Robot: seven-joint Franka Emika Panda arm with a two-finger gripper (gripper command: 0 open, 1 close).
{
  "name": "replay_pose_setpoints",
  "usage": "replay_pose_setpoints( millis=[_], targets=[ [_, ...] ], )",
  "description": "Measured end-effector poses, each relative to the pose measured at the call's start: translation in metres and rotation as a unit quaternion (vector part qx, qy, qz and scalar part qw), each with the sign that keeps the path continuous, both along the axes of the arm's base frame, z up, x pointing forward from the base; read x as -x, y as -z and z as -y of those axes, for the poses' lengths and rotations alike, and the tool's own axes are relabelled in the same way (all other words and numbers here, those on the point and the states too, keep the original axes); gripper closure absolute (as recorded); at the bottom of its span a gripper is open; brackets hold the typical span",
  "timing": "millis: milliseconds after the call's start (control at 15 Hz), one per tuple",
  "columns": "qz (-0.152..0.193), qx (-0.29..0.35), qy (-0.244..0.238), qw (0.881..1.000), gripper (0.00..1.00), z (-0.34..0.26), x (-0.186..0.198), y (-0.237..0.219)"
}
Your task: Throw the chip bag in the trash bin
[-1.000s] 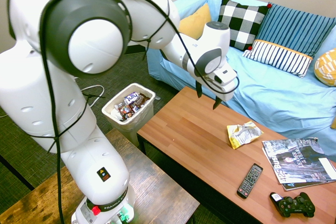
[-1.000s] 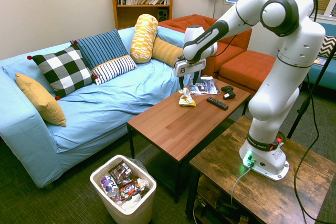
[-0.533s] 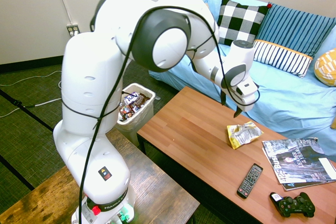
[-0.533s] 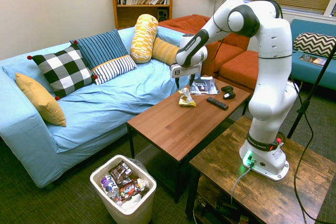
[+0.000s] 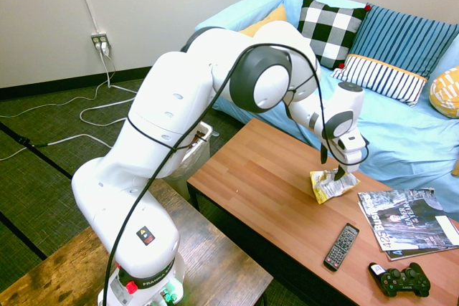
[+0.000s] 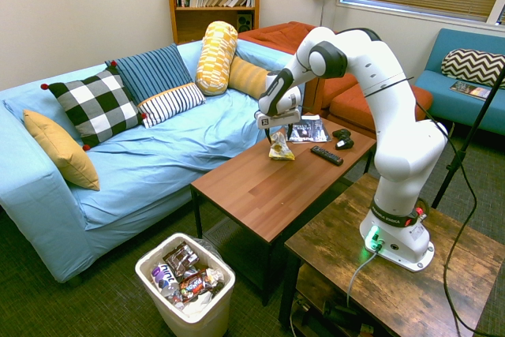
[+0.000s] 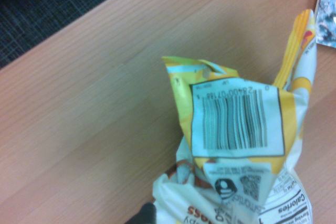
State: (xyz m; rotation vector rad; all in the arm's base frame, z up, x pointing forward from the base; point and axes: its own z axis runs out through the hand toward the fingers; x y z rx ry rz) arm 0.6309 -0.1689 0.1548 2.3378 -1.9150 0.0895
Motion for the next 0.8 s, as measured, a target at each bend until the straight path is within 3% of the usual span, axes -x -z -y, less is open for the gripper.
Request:
replay_pose_setpoints(
  millis=[67,133,800],
  targets=[
    [-0.005,-0.001,0.003,1.0,0.0,0.002,-0.003,0.008],
    [-0.009,-0.001,0.005,1.0,1.0,0.004,-0.007,0.015],
    [-0.007,-0.018,0.035,0.999,1.0,0.021,-0.011,0.042]
  ],
)
